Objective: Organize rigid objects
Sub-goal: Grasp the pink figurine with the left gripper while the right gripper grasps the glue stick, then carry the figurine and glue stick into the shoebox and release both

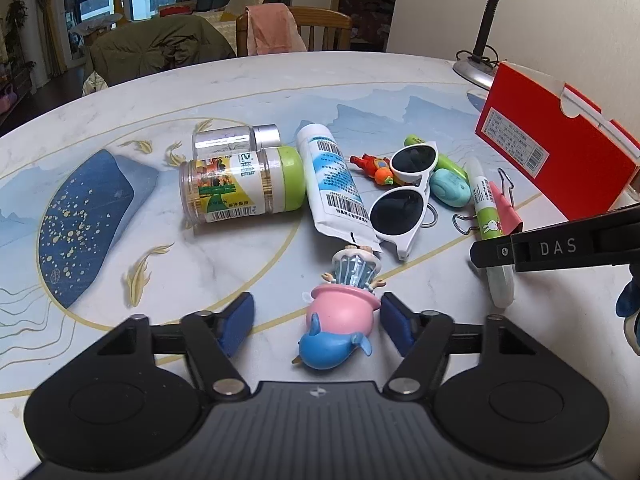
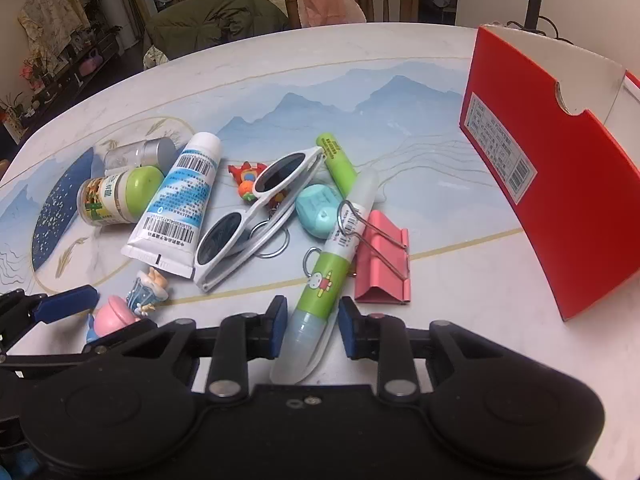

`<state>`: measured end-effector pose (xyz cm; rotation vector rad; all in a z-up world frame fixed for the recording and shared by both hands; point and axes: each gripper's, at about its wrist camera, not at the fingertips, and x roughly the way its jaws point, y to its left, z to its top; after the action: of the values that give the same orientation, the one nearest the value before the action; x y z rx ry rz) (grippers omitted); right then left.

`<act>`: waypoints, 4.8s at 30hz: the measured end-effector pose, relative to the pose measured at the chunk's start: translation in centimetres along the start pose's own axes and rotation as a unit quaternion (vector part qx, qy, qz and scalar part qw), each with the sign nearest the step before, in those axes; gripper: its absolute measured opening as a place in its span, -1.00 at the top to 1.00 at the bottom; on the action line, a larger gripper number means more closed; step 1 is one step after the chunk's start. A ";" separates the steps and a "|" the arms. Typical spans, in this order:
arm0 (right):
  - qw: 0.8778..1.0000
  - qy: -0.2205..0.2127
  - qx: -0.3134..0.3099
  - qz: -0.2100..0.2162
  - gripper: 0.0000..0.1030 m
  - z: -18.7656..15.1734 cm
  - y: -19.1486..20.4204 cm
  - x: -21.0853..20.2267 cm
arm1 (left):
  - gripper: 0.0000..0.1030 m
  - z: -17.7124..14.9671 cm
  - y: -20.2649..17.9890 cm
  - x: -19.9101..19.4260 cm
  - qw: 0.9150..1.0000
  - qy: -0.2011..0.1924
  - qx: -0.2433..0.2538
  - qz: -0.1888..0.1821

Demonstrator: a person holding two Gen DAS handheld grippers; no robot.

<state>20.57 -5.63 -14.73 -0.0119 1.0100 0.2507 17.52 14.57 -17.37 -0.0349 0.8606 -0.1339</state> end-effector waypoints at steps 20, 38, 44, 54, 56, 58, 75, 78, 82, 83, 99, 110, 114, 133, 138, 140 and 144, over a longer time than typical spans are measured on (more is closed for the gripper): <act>0.998 -0.020 0.026 0.056 0.58 -1.0 -0.8 -4.7 | 0.30 0.1 -1.1 -3.3 0.999 0.007 -0.039 -0.029; 0.989 -0.064 0.059 0.116 0.60 -0.9 -3.6 -12.2 | 0.30 3.0 -4.8 -8.8 0.998 -0.022 -0.046 -0.048; 0.986 -0.097 0.071 0.115 0.59 0.4 -5.9 -14.5 | 0.30 5.6 -7.5 -10.1 0.997 -0.042 -0.031 -0.064; 0.981 -0.134 0.091 0.106 0.59 2.8 -11.5 -15.8 | 0.30 10.0 -13.8 -9.2 0.996 -0.054 0.008 -0.072; 0.981 -0.138 0.096 0.102 0.59 3.2 -13.1 -15.8 | 0.30 10.7 -15.3 -8.8 0.996 -0.055 0.016 -0.074; 0.980 -0.141 0.102 0.094 0.59 3.6 -14.6 -15.6 | 0.30 11.5 -16.8 -8.1 0.995 -0.054 0.023 -0.076; 0.981 -0.142 0.128 0.033 0.59 6.6 -26.8 -11.7 | 0.30 15.9 -28.9 -0.2 0.993 -0.010 0.087 -0.081; 0.983 -0.131 0.123 0.025 0.59 6.8 -28.2 -10.5 | 0.30 16.7 -30.5 1.4 0.992 0.005 0.094 -0.082; 0.987 -0.115 0.111 0.016 0.59 7.4 -29.7 -8.7 | 0.30 17.7 -31.9 3.8 0.992 0.029 0.102 -0.073; 0.988 -0.112 0.107 0.014 0.59 7.6 -30.0 -8.3 | 0.30 17.9 -32.3 4.3 0.992 0.034 0.104 -0.069; 0.997 -0.044 0.055 0.012 0.62 9.7 -32.3 -2.8 | 0.30 18.3 -35.4 13.1 0.981 0.146 0.121 -0.044; 0.998 -0.017 0.049 0.027 0.59 9.8 -32.7 -1.7 | 0.30 18.3 -35.9 16.4 0.968 0.220 0.115 -0.031; 0.998 -0.013 0.053 0.028 0.52 9.9 -33.0 -1.5 | 0.30 18.2 -35.9 17.2 0.963 0.244 0.111 -0.026; 0.997 -0.026 0.066 0.037 0.28 9.4 -33.5 -4.2 | 0.13 19.1 -34.6 12.8 0.982 0.169 0.070 -0.050; 0.997 -0.040 0.062 0.037 0.25 9.1 -33.2 -5.9 | 0.13 19.4 -34.3 10.4 0.987 0.137 0.057 -0.062; 0.996 -0.048 0.062 0.034 0.22 9.0 -33.0 -6.7 | 0.13 19.4 -34.2 9.4 0.989 0.125 0.055 -0.061; 0.995 -0.069 0.058 0.033 0.16 8.9 -32.5 -8.4 | 0.13 19.3 -33.6 7.5 0.992 0.099 0.046 -0.062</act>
<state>30.70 -37.78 -6.32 0.1431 0.8874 0.2503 33.53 -20.14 -7.58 0.0115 1.0495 -0.2967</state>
